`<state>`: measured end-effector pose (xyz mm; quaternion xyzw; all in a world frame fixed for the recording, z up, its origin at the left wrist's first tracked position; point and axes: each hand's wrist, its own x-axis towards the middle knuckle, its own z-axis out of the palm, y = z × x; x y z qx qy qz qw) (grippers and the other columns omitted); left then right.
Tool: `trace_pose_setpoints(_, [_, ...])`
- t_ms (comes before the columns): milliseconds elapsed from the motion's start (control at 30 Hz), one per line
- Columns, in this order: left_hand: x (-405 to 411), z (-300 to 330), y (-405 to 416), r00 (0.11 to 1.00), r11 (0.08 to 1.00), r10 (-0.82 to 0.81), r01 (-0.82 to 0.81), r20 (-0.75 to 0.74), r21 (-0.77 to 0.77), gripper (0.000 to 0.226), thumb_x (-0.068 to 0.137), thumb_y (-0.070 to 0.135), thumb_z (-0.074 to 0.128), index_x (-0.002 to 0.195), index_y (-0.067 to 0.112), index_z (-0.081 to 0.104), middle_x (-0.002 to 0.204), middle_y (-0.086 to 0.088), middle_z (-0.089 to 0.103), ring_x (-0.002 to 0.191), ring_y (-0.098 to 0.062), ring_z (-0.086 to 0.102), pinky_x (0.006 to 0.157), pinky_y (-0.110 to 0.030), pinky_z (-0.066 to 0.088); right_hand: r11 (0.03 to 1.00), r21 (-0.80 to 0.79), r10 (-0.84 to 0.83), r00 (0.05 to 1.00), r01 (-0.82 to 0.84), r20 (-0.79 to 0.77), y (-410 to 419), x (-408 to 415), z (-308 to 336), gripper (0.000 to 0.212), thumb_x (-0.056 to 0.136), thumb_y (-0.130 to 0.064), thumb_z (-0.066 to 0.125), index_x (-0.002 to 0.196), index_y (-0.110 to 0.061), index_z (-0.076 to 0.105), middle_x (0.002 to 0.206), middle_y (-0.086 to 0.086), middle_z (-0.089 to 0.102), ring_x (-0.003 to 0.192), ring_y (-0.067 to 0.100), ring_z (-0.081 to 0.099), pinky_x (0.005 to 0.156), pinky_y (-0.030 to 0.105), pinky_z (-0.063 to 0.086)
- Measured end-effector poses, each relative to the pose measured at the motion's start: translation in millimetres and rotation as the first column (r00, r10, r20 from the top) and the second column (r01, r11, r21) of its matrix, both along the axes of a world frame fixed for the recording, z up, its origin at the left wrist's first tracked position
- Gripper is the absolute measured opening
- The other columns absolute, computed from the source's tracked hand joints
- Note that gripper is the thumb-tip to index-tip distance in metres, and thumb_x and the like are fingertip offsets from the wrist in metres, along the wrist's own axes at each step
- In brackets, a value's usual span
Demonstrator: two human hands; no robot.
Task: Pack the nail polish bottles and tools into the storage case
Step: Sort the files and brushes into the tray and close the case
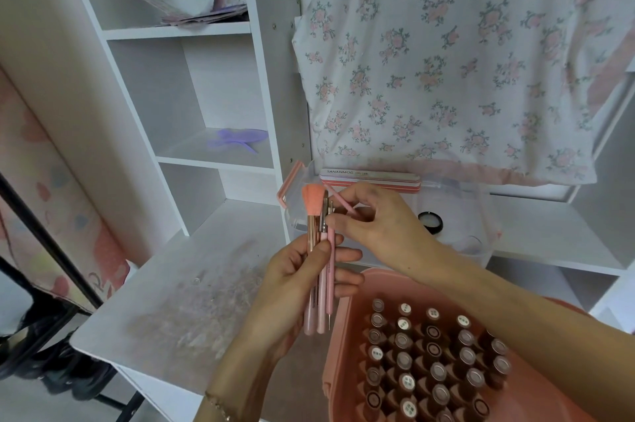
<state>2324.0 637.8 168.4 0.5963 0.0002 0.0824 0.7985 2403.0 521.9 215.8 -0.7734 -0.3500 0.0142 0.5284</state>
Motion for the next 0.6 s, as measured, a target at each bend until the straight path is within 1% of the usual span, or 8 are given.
trace_pose_setpoints(100, [-1.1,1.7,-0.1,0.999,0.999,0.025,-0.025,0.022,0.034,0.031,0.081,0.026,0.051,0.101,0.004,0.060,0.075,-0.004,0.069,0.055,-0.015,0.061,0.054,-0.022,0.051,0.995,0.096,0.001,1.000,0.000,-0.013,-1.5,-0.3,3.7,0.019,0.086,-0.017,0.061,0.073,-0.032,0.061,0.063,-0.012,0.058,0.060,0.004,0.055,0.054,0.009,0.040])
trace_pose_setpoints(167, [-1.6,1.6,0.3,0.999,0.999,0.043,-0.043,0.014,0.020,0.029,0.081,0.025,0.051,0.101,0.006,0.060,0.073,-0.002,0.068,0.053,-0.013,0.058,0.051,-0.021,0.049,0.975,0.220,-0.005,0.990,0.036,-0.141,-4.9,3.4,6.3,0.020,0.090,-0.015,0.054,0.078,-0.026,0.066,0.063,-0.008,0.057,0.052,0.002,0.054,0.049,0.009,0.041])
trace_pose_setpoints(200, [-1.7,1.4,0.8,0.999,0.999,0.053,-0.053,0.005,0.009,0.029,0.080,0.025,0.051,0.101,0.006,0.060,0.073,-0.002,0.068,0.052,-0.013,0.057,0.051,-0.021,0.048,0.960,0.274,-0.007,0.979,0.065,-0.206,-7.1,5.3,7.3,0.022,0.090,-0.013,0.052,0.079,-0.023,0.068,0.060,-0.007,0.056,0.050,0.001,0.053,0.050,0.011,0.042])
trace_pose_setpoints(267, [-2.0,1.4,1.3,0.997,0.997,0.075,-0.075,-0.016,-0.025,0.030,0.079,0.025,0.052,0.101,0.006,0.060,0.074,-0.003,0.069,0.052,-0.012,0.058,0.050,-0.021,0.049,0.937,0.328,-0.031,0.964,0.120,-0.262,-10.8,9.4,6.7,0.024,0.090,-0.012,0.051,0.078,-0.022,0.070,0.062,-0.004,0.058,0.056,0.004,0.054,0.060,0.018,0.049])
trace_pose_setpoints(333, [-1.2,1.0,1.4,0.995,0.992,0.093,-0.096,-0.039,-0.084,0.029,0.079,0.024,0.052,0.100,0.005,0.061,0.078,-0.006,0.071,0.055,-0.014,0.062,0.052,-0.021,0.052,0.927,0.342,-0.074,0.968,0.156,-0.240,-13.5,10.5,4.4,0.025,0.090,-0.011,0.053,0.077,-0.026,0.069,0.069,-0.006,0.062,0.063,0.005,0.057,0.065,0.015,0.050])
trace_pose_setpoints(433, [1.1,-1.1,1.7,0.988,0.969,0.137,-0.149,-0.071,-0.196,0.021,0.084,0.017,0.051,0.097,0.003,0.061,0.082,-0.010,0.073,0.067,-0.018,0.070,0.057,-0.022,0.056,0.909,0.375,-0.136,0.979,0.185,-0.153,-16.2,8.2,-1.0,0.018,0.087,-0.005,0.056,0.076,-0.018,0.060,0.063,-0.003,0.059,0.058,0.004,0.059,0.059,0.013,0.046])
trace_pose_setpoints(533, [3.9,-2.4,2.1,0.978,0.940,0.190,-0.205,-0.081,-0.272,0.020,0.087,0.013,0.050,0.100,0.002,0.061,0.087,-0.013,0.074,0.081,-0.023,0.072,0.062,-0.024,0.057,0.895,0.417,-0.104,0.983,0.158,-0.150,-15.6,2.3,-7.4,0.017,0.084,0.003,0.057,0.077,-0.012,0.055,0.059,-0.007,0.066,0.055,0.000,0.062,0.056,0.008,0.044])
trace_pose_setpoints(600, [4.4,-1.6,0.8,0.976,0.924,0.210,-0.220,-0.066,-0.314,0.026,0.083,0.015,0.053,0.103,0.000,0.060,0.092,-0.015,0.073,0.087,-0.025,0.071,0.065,-0.024,0.057,0.914,0.379,-0.099,0.986,0.143,-0.133,-12.6,-2.8,-14.1,0.017,0.082,0.001,0.061,0.076,-0.014,0.056,0.066,-0.004,0.071,0.066,0.005,0.066,0.063,0.013,0.047])
